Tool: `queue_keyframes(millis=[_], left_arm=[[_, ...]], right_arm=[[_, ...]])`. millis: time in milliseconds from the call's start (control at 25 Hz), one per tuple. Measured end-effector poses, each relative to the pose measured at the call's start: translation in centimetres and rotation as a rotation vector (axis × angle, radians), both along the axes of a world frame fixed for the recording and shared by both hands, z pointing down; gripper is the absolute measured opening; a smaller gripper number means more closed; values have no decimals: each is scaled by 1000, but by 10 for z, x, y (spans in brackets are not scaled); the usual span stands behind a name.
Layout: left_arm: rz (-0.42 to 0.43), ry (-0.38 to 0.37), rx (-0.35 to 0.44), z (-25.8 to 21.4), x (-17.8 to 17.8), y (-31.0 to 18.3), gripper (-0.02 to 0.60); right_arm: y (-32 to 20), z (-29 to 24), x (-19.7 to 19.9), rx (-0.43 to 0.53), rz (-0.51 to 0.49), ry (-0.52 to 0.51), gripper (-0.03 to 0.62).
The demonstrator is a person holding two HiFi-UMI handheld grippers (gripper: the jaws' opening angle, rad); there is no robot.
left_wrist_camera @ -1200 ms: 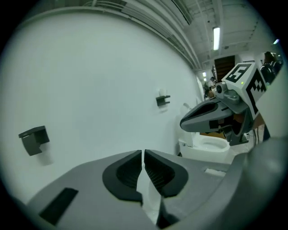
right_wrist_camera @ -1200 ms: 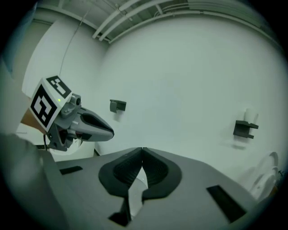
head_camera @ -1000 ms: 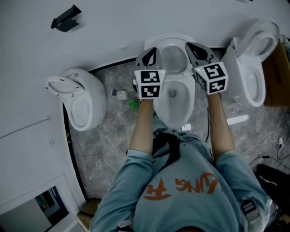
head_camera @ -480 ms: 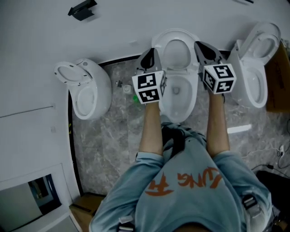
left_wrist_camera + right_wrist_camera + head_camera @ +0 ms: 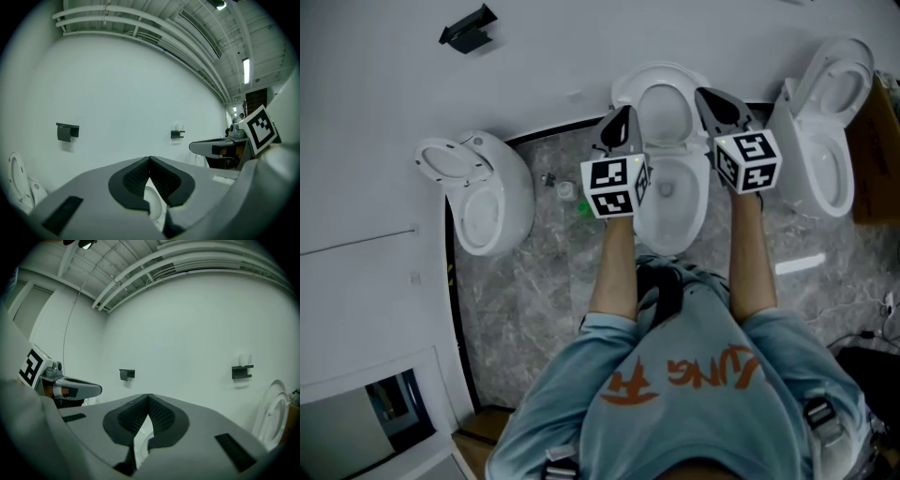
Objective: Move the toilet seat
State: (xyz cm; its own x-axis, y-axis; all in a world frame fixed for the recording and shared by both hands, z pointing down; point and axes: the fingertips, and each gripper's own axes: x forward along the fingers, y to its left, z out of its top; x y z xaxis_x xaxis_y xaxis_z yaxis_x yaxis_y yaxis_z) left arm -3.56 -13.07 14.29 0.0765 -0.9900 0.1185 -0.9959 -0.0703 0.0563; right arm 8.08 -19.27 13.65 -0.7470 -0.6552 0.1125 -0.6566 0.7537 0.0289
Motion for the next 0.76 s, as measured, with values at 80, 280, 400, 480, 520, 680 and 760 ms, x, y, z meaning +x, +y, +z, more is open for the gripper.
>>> queue_keyframes(millis=[80, 280, 400, 480, 520, 680, 760], left_arm=[[8, 2, 4, -1, 1, 0, 2], [30, 41, 49, -4, 2, 3, 2], [38, 50, 67, -4, 6, 5, 2], [35, 39, 59, -2, 7, 5, 3], [35, 34, 53, -1, 8, 6, 2], [31, 11, 14, 7, 9, 4, 2], [27, 9, -1, 11, 9, 4, 2]], right_arm=[[0, -1, 0, 6, 6, 2, 0], [2, 3, 0, 15, 6, 14, 0], [2, 4, 1, 17, 1, 20, 0], [3, 4, 1, 21, -6, 23, 0], [4, 4, 1, 23, -10, 22, 0], [5, 2, 0, 38, -31, 19, 0], [5, 1, -2, 46, -44, 19, 0]])
